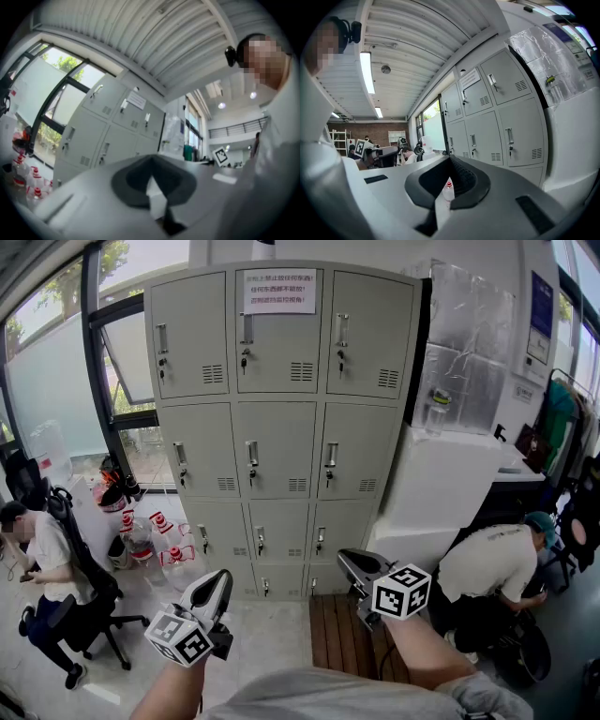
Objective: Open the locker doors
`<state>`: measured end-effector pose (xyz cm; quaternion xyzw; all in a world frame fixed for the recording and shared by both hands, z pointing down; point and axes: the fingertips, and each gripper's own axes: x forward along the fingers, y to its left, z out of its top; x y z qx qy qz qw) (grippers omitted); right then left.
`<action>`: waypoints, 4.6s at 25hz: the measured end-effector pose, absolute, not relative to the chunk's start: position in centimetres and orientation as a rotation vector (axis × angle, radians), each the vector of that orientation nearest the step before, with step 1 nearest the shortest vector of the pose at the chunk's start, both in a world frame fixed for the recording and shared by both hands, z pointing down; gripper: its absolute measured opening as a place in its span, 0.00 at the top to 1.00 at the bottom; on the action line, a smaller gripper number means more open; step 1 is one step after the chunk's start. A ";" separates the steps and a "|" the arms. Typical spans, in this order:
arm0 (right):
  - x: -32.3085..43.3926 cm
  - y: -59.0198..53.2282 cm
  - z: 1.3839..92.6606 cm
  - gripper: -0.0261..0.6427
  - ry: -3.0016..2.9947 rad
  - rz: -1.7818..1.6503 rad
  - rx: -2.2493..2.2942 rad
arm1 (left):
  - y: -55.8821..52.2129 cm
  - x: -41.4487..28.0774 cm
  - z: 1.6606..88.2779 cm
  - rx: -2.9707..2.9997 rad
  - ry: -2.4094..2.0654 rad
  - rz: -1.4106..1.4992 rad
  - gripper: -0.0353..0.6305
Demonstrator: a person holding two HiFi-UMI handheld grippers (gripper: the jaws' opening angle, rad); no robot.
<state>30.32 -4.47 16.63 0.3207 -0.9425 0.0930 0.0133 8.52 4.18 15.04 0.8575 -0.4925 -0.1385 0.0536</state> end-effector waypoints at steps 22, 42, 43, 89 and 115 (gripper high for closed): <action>27.4 -9.6 18.3 0.95 -2.912 0.350 0.911 | -0.5 7.1 15.7 2.588 -1.471 -0.425 0.94; 9.8 -32.2 11.4 0.95 -2.929 0.164 1.249 | -26.9 -10.7 10.4 2.819 -1.134 -0.450 0.94; 9.8 -33.1 10.9 0.95 -2.928 0.152 1.251 | -27.7 -10.6 9.9 2.820 -1.125 -0.468 0.94; -1.3 -47.6 -22.1 0.75 -2.792 -0.352 1.489 | -31.9 -13.1 -13.2 3.078 -1.057 -0.622 0.94; 33.8 -30.8 -21.0 0.79 -2.972 -0.496 1.252 | -20.1 16.9 -10.3 2.991 -1.216 -0.593 0.94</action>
